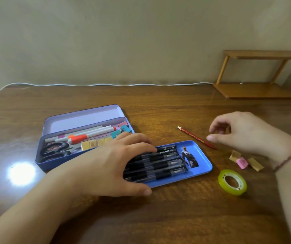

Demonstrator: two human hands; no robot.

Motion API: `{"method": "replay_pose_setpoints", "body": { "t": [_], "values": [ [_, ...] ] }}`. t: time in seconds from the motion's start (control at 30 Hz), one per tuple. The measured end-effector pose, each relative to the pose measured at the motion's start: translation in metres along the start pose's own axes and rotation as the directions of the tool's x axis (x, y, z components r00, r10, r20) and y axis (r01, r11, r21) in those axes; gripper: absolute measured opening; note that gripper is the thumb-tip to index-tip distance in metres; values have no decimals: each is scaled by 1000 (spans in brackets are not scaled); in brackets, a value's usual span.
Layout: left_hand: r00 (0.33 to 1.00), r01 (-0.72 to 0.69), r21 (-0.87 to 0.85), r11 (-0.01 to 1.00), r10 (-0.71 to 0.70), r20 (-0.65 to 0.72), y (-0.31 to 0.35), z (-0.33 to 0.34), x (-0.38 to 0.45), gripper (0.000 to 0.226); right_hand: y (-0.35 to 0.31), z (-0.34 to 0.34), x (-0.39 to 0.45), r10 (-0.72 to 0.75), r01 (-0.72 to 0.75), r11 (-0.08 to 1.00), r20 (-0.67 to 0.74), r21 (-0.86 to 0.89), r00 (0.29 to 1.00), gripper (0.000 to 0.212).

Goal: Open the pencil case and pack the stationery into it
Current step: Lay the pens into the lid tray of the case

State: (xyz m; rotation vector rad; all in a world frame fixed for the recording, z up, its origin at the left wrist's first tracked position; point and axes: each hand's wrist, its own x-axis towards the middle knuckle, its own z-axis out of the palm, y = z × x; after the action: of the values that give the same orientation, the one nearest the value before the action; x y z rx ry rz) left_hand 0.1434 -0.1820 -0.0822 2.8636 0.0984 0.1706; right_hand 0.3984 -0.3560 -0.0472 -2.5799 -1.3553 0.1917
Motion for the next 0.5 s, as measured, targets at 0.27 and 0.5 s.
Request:
{"method": "replay_pose_setpoints", "body": {
  "t": [0.27, 0.5],
  "values": [
    [988, 138, -155, 978, -147, -42, -2, -3, -1, 46, -23, 20, 3, -123, 120, 992, -105, -40, 987, 5],
    [950, 203, -211, 956, -245, -192, -4, -2, 3, 36, -73, 26, -30, -541, 540, 840, 158, 53, 826, 11]
  ]
}}
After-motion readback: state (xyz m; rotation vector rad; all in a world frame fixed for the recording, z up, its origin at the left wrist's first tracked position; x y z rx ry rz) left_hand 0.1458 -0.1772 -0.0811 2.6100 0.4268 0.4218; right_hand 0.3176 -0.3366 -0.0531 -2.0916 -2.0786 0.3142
